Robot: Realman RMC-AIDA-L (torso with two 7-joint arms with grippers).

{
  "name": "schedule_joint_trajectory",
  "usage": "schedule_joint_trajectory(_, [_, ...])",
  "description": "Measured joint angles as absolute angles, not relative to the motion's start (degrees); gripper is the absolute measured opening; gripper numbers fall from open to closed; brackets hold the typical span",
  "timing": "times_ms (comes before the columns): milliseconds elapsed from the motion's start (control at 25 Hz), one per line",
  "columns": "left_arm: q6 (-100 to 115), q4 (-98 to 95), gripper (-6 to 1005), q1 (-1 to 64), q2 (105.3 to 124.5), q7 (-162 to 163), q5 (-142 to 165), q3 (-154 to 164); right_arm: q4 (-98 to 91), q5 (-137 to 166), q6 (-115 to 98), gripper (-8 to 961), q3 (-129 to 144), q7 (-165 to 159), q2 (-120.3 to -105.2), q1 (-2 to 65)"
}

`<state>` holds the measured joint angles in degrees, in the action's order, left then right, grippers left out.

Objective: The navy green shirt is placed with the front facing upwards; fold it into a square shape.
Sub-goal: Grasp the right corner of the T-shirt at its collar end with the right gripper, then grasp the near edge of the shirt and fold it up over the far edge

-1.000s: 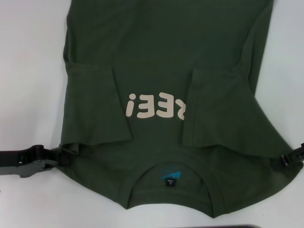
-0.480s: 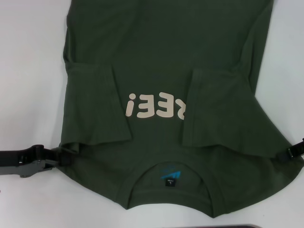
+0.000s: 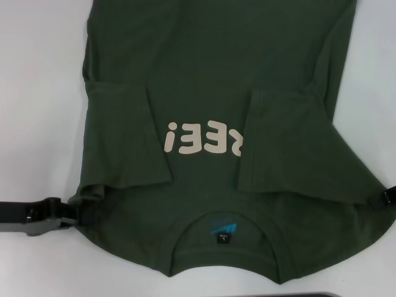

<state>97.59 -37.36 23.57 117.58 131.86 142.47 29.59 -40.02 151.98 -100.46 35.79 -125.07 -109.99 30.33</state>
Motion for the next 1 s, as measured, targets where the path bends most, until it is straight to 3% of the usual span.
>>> schedule_joint_trajectory(520, [103.60, -39.68, 15, 22.43, 118.00, 130.91, 143.41, 33.65, -40.30, 152.16, -100.76, 28, 35.02, -124.10, -107.29, 29.39])
schedule_joint_trajectory(840, [104.65, -40.32, 15, 22.63, 117.98, 130.48, 145.55, 33.72, -40.38, 153.12, -102.17, 28, 33.32, -123.49, -106.88, 28.79])
schedule_joint_trajectory(1000, [106.51, -40.49, 15, 23.24, 118.03, 128.71, 145.17, 33.51, -41.22, 153.00, -104.42, 29, 32.26, -122.17, -107.49, 29.14])
